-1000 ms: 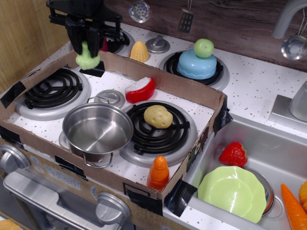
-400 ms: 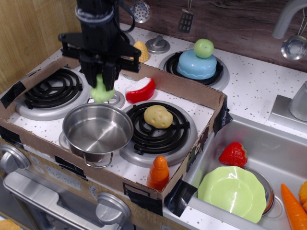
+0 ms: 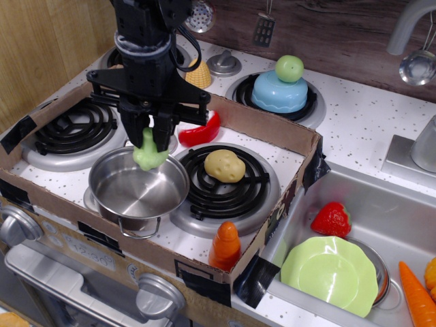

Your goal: Put broccoli in pot

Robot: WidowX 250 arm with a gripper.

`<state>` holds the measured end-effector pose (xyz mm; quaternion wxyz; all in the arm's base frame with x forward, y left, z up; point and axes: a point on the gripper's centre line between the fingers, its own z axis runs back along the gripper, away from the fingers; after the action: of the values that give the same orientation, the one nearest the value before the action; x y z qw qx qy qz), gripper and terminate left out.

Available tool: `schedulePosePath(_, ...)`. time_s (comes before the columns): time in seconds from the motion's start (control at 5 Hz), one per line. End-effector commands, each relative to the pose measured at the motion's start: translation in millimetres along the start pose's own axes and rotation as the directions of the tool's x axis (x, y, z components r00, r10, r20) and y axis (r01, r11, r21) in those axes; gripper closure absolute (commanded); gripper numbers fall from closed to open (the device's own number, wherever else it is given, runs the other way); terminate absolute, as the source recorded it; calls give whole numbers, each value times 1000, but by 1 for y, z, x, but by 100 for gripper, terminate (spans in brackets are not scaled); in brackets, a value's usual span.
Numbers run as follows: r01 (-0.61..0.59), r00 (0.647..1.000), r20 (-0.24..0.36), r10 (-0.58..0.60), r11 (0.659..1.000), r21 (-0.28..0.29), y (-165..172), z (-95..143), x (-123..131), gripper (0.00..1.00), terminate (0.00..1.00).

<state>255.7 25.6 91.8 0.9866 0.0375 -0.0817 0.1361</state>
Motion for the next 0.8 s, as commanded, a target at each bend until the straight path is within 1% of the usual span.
schedulePosePath(0.0, -18, 999, 33, 19, 999, -33, 6, 10, 4, 0, 0)
schedulePosePath(0.2, 7, 999, 39, -5, 999, -41, 10, 9, 9, 0, 0)
schedulePosePath(0.4, 15, 999, 32, -14, 999, -41, 11, 9, 13, 0, 0)
schedulePosePath(0.6, 15, 999, 32, -14, 999, -41, 11, 9, 13, 0, 0)
